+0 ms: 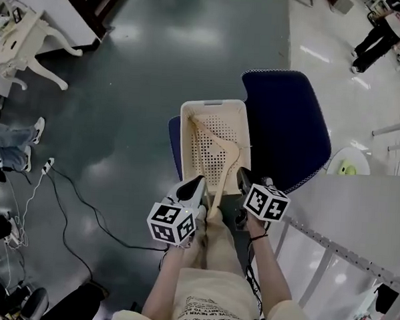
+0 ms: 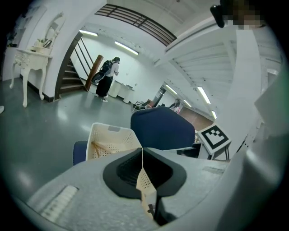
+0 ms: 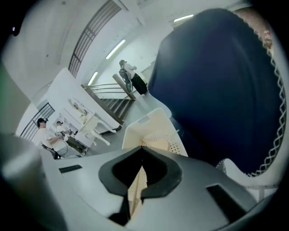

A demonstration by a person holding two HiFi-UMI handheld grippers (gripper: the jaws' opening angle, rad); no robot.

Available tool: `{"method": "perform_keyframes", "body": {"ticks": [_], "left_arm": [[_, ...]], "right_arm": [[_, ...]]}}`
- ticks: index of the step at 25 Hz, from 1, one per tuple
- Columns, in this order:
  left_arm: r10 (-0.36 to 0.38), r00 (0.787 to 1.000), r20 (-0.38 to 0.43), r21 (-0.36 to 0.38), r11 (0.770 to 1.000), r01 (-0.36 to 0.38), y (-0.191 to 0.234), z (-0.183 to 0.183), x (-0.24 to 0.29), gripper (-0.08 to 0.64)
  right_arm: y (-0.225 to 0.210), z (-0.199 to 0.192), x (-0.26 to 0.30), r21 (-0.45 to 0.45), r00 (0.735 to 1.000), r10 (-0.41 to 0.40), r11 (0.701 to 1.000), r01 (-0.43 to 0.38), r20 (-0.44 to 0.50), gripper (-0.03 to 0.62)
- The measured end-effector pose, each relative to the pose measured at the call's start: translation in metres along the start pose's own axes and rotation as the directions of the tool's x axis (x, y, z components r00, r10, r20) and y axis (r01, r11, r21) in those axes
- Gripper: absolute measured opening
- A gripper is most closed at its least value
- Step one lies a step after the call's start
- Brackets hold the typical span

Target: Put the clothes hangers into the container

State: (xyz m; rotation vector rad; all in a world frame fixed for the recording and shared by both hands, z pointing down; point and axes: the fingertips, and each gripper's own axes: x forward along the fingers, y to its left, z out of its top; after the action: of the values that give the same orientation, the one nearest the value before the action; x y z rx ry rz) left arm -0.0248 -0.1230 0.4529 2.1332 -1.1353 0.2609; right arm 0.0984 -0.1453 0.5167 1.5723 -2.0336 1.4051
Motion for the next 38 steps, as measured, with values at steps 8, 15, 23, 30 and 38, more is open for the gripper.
{"method": "perform_keyframes", "body": {"ticks": [8, 15, 23, 30, 38], "left_arm": [[-0.065, 0.994, 0.087, 0.135, 0.989, 0.053, -0.035, 0.052, -0.034, 0.023], [-0.071, 0.985, 0.158, 0.214, 0.976, 0.037, -0.054, 0.09, -0.075, 0.023], [-0.058, 0.961, 0.271, 0.259, 0.966, -0.015, -0.06, 0.138, -0.102, 0.023], [-0.073, 0.944, 0.323, 0.33, 0.943, -0.04, -0.072, 0.172, -0.119, 0.023], [-0.063, 0.931, 0.359, 0.371, 0.925, -0.081, -0.077, 0.188, -0.141, 0.023]], "right_arm": [[0.059, 0.043, -0.044, -0.172, 0.989, 0.114, 0.98, -0.097, 0.094, 0.003], [0.106, 0.074, -0.094, -0.298, 0.965, 0.193, 0.945, -0.135, 0.176, 0.003], [0.15, 0.109, -0.134, -0.343, 0.919, 0.286, 0.921, -0.185, 0.272, 0.003], [0.168, 0.133, -0.165, -0.376, 0.878, 0.349, 0.9, -0.218, 0.327, 0.003], [0.18, 0.149, -0.199, -0.478, 0.835, 0.403, 0.856, -0.199, 0.375, 0.003]]}}
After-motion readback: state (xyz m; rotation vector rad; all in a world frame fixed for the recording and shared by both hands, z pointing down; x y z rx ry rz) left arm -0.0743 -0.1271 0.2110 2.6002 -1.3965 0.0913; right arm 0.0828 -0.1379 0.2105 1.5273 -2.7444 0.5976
